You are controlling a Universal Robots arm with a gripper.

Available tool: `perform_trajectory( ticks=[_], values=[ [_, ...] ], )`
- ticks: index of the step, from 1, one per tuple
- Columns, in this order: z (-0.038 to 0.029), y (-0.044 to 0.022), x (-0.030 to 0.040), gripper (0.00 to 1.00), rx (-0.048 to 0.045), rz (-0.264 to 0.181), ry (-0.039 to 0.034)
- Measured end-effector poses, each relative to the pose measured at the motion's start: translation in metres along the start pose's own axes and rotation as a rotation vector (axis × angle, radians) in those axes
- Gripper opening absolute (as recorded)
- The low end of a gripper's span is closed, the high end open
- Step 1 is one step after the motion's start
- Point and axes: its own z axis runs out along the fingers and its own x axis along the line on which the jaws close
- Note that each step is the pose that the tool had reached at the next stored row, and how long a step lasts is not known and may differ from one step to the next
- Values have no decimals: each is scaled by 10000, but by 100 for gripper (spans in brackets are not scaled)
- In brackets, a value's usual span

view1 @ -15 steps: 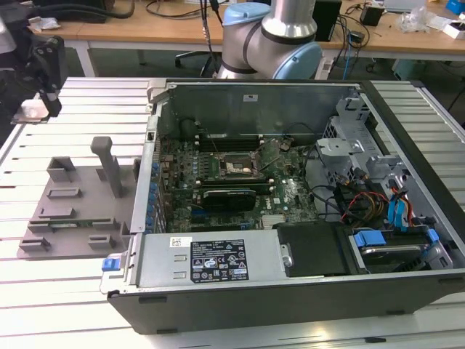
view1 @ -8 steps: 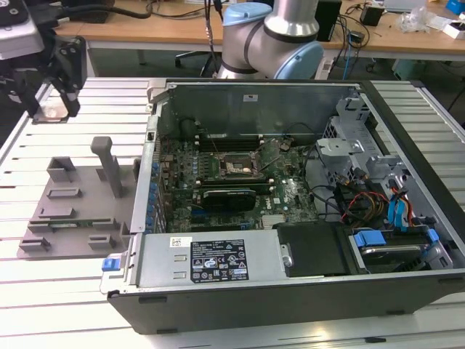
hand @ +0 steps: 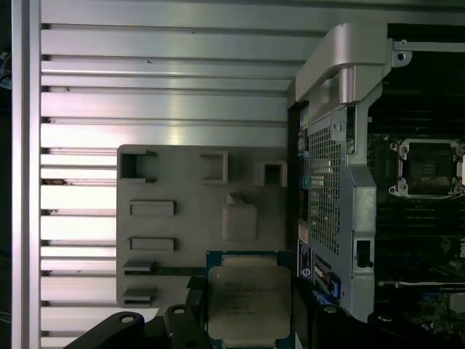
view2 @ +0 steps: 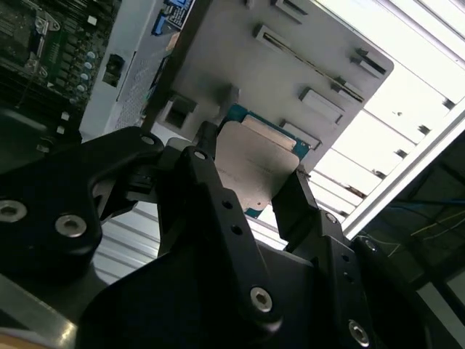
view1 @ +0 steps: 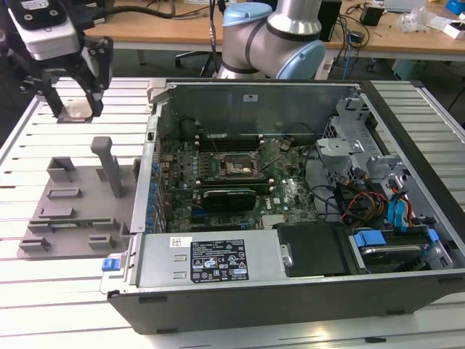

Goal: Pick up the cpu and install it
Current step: 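Pick up the cpu and move it towards the insertion slot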

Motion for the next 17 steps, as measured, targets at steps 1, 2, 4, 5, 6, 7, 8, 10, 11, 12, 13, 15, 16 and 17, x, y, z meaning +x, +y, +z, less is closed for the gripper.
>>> perform_trajectory(
  ticks=[1,2,4,5,6,7,8,10,11,12,13,15,16,17],
  values=[
    [0,0,-30,55,0,0,1],
    [1,0,-58,55,1,1,2],
    [3,-1,-121,55,1,0,2],
    [4,-1,-154,55,0,0,2],
    [5,-2,-195,55,0,-2,2],
    [6,-1,-222,55,1,0,3],
    [6,-1,-252,55,1,1,4],
    [8,-1,-343,55,1,0,6],
    [10,-1,-374,55,0,-1,5],
    [11,-1,-395,55,0,-1,5],
    [11,-1,-438,55,1,-1,7],
    [13,-1,-498,55,0,0,7],
    [14,-1,-546,55,0,0,8],
    [15,-1,-581,55,1,0,9]
  ],
)
